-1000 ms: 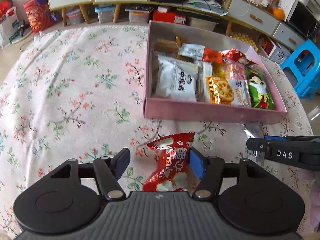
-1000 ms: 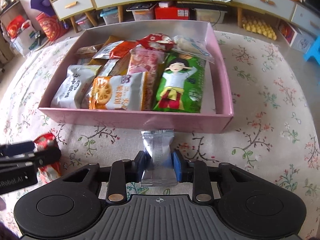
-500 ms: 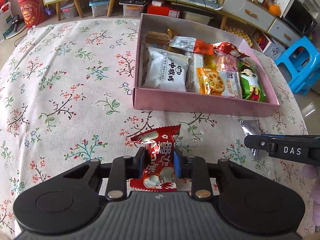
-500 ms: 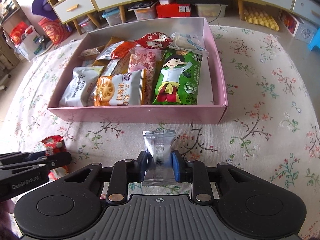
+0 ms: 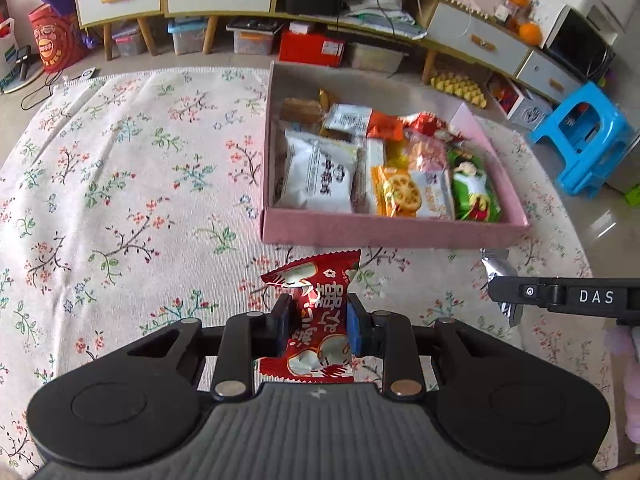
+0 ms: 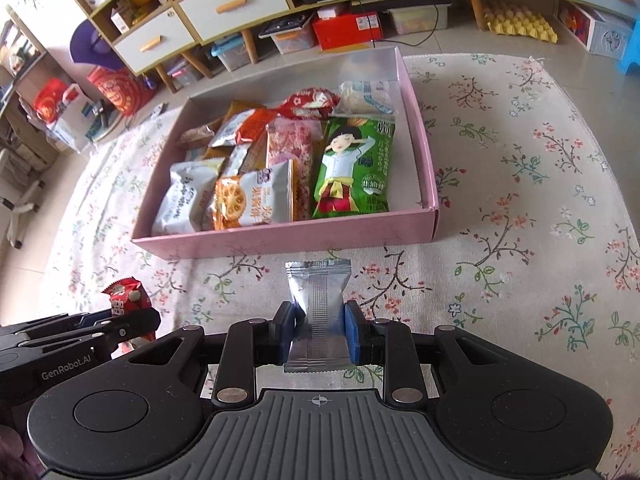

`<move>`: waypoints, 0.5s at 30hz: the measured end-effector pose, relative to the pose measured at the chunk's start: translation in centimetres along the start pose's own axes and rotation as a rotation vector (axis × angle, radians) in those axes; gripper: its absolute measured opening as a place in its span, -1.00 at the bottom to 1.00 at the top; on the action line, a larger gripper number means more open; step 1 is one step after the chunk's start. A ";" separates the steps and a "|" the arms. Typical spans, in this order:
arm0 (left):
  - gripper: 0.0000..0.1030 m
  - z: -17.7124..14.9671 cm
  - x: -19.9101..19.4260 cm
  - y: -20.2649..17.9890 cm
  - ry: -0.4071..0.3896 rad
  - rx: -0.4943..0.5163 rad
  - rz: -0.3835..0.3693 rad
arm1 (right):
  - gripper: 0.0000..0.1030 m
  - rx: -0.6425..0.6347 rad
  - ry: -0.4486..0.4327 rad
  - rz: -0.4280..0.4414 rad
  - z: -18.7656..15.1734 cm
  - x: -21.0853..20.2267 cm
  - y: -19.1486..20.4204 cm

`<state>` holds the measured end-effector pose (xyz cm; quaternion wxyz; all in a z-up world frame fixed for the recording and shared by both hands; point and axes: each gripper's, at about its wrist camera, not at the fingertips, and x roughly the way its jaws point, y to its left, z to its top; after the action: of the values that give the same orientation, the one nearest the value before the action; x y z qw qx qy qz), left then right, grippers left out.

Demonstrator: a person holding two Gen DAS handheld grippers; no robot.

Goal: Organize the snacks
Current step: 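Drop the red candy into the box with the left tool while the right tool drops the silver candy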

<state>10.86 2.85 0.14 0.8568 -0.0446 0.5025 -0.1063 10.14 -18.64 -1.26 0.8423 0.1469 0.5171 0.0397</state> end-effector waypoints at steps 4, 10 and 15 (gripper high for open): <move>-0.51 0.7 -0.6 0.3 -0.031 -0.023 -0.022 | -0.52 0.027 -0.025 0.025 0.4 -1.0 -0.2; -0.51 2.1 -0.5 0.4 -0.089 -0.060 -0.043 | -0.51 0.065 -0.083 0.053 1.5 -1.9 -0.5; -0.51 3.1 0.1 0.1 -0.128 -0.085 -0.058 | -0.51 0.103 -0.133 0.068 2.3 -1.8 -0.9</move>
<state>13.59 2.78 1.52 0.8811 -0.1020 0.4492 -0.1065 11.27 -20.37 1.04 0.8643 0.2095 0.4561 0.0318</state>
